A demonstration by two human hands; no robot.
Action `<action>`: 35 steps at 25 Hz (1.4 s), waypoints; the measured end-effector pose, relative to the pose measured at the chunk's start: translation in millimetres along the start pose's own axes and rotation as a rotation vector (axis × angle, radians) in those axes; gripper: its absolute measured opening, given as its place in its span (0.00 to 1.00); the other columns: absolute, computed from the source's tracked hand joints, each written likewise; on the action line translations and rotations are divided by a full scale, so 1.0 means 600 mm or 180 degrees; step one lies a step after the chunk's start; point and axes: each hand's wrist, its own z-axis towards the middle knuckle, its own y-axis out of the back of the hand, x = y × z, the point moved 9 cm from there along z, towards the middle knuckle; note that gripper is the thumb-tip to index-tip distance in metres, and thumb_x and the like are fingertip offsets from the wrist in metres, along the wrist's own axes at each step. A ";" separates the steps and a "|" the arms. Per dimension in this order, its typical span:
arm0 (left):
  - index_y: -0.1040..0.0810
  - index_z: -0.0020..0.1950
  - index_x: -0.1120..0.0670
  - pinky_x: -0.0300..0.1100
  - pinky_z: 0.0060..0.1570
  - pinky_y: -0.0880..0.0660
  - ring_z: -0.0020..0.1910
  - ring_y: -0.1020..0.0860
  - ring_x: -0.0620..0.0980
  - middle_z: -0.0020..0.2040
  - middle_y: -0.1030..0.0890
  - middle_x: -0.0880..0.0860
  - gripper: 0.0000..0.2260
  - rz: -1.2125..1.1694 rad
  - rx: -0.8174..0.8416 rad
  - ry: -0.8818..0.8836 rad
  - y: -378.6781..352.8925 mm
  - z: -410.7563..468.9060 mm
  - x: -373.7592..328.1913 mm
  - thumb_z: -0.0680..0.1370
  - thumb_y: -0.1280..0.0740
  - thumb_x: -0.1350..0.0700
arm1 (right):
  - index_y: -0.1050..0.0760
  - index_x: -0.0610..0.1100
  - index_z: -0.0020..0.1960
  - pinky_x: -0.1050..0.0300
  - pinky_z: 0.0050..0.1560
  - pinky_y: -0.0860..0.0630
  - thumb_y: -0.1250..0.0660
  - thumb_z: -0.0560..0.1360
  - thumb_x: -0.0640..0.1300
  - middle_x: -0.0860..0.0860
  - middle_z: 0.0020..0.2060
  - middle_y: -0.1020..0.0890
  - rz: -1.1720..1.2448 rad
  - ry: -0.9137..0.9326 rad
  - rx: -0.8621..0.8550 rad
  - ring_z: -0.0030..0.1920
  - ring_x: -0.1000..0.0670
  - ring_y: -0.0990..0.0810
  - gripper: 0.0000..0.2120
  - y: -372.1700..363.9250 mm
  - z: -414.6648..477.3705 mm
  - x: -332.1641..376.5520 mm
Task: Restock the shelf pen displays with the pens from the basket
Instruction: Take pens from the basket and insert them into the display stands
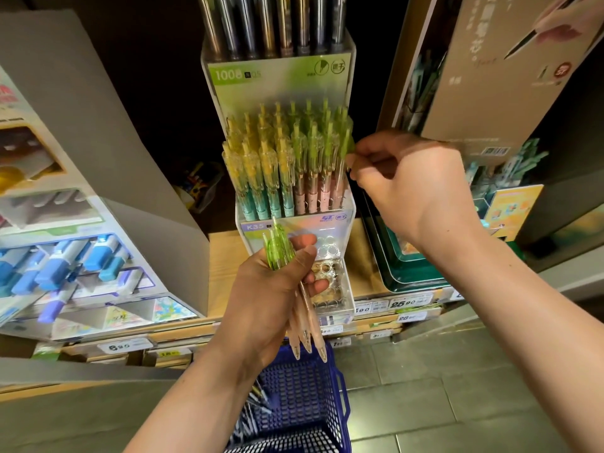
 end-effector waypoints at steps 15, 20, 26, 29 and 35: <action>0.12 0.50 0.54 0.40 0.45 0.18 0.45 0.13 0.52 0.46 0.13 0.59 0.09 -0.0052 0.0366 -0.0060 -0.022 -0.003 -0.015 0.73 0.28 0.55 | 0.16 0.55 0.54 0.55 0.54 0.21 0.34 0.81 0.46 0.55 0.43 0.13 0.1341 -0.0747 0.1417 0.45 0.56 0.16 0.09 -0.102 -0.113 -0.039; 0.13 0.54 0.58 0.42 0.49 0.18 0.47 0.13 0.53 0.48 0.13 0.61 0.12 -0.0153 0.0573 -0.0059 -0.025 -0.003 -0.010 0.74 0.28 0.54 | 0.18 0.54 0.58 0.72 0.38 0.26 0.35 0.81 0.41 0.51 0.38 0.16 0.2461 -0.1399 0.2077 0.38 0.57 0.17 0.11 -0.143 -0.136 -0.035; 0.14 0.57 0.56 0.42 0.48 0.18 0.48 0.14 0.54 0.50 0.14 0.61 0.13 0.0024 0.0644 -0.0131 -0.025 -0.010 -0.015 0.77 0.31 0.51 | 0.16 0.45 0.55 0.61 0.43 0.20 0.32 0.79 0.37 0.50 0.40 0.16 0.2701 -0.1305 0.1747 0.37 0.53 0.19 0.09 -0.145 -0.134 -0.033; 0.15 0.56 0.56 0.42 0.44 0.18 0.44 0.15 0.54 0.46 0.14 0.60 0.12 0.0057 0.0535 -0.0247 -0.018 -0.007 -0.025 0.79 0.33 0.51 | 0.17 0.46 0.56 0.59 0.50 0.20 0.29 0.76 0.41 0.52 0.44 0.13 0.2482 -0.0954 0.0993 0.41 0.56 0.17 0.09 -0.101 -0.111 -0.029; 0.25 0.60 0.67 0.41 0.33 0.24 0.31 0.25 0.47 0.34 0.25 0.49 0.21 0.0095 0.0406 -0.0152 0.005 -0.011 -0.020 0.80 0.34 0.49 | 0.19 0.45 0.52 0.59 0.46 0.17 0.29 0.76 0.35 0.50 0.40 0.13 0.2389 -0.0290 -0.0438 0.41 0.51 0.14 0.07 0.022 -0.045 0.016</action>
